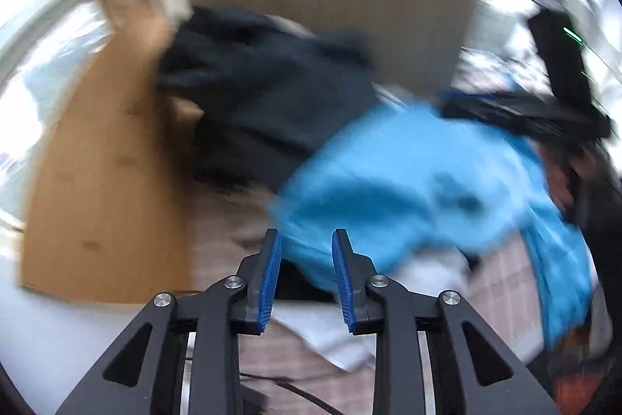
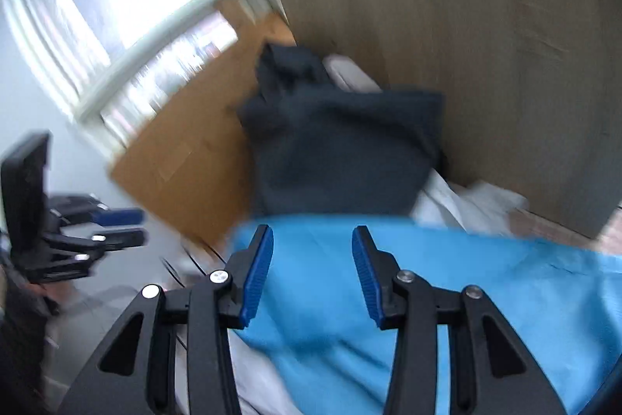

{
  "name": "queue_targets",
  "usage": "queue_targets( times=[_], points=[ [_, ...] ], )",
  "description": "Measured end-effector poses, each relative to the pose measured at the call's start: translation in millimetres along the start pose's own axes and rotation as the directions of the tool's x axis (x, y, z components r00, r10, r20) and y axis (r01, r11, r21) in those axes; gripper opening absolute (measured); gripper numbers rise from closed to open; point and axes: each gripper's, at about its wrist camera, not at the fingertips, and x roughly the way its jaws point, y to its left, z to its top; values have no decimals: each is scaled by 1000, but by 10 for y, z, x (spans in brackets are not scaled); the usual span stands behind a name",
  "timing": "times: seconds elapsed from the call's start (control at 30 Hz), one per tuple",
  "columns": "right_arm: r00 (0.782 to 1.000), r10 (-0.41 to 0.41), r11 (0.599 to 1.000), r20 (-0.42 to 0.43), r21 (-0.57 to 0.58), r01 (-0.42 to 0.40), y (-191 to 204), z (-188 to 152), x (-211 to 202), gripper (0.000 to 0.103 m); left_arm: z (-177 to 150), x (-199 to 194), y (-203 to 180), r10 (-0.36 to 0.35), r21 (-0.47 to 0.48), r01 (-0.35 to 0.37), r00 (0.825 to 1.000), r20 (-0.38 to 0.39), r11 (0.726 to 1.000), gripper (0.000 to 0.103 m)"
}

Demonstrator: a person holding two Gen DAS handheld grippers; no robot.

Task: Fold clothes
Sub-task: 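Lay the blue coat over the white cloth and open the left gripper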

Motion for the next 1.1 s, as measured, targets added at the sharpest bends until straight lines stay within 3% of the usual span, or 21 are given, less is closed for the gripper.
queue_targets(
  times=[0.1,0.2,0.27,0.3,0.33,0.37,0.47,0.67,0.77,0.83,0.87,0.9,1.1],
  points=[
    [999,14,998,-50,67,-11,-165,-340,7,42,-211,319,-371,-72,122,78,996,-52,990,30],
    [996,19,992,-86,126,-8,-281,-708,-26,42,-275,661,-546,-50,199,68,995,-91,978,30],
    [996,12,990,-93,144,2,-301,-862,-86,42,-292,852,-607,13,250,14,994,-107,968,32],
    [995,12,988,-96,154,3,-308,-933,-121,42,-281,952,-612,59,267,-25,991,-117,963,28],
    [995,8,988,-98,157,8,-312,-990,-156,42,-272,999,-598,76,271,-38,989,-131,962,14],
    [995,-3,989,-98,150,18,-313,-1026,-191,42,-244,1001,-564,74,254,-35,987,-146,966,6],
    [994,-37,991,-98,127,50,-318,-1136,-296,42,-108,791,-440,83,216,-57,990,-113,975,0],
    [997,7,995,-82,97,1,-218,-1241,-306,42,292,341,3,79,75,-75,996,-45,994,0],
    [996,33,997,-84,68,-27,-90,-1251,-266,42,317,310,50,60,92,-55,997,-55,994,9],
    [996,19,999,-86,45,-15,19,-1213,-230,42,159,396,-121,44,171,-31,996,-77,985,40],
    [997,5,999,-77,38,-2,62,-1182,-216,42,65,452,-231,28,214,-9,996,-88,977,45],
    [998,-3,999,-69,35,5,92,-1155,-208,42,-17,509,-329,17,255,8,995,-99,967,46],
    [999,-14,994,-48,111,19,121,-1059,-256,42,-138,909,-553,102,409,-48,989,-111,911,46]
  ],
)
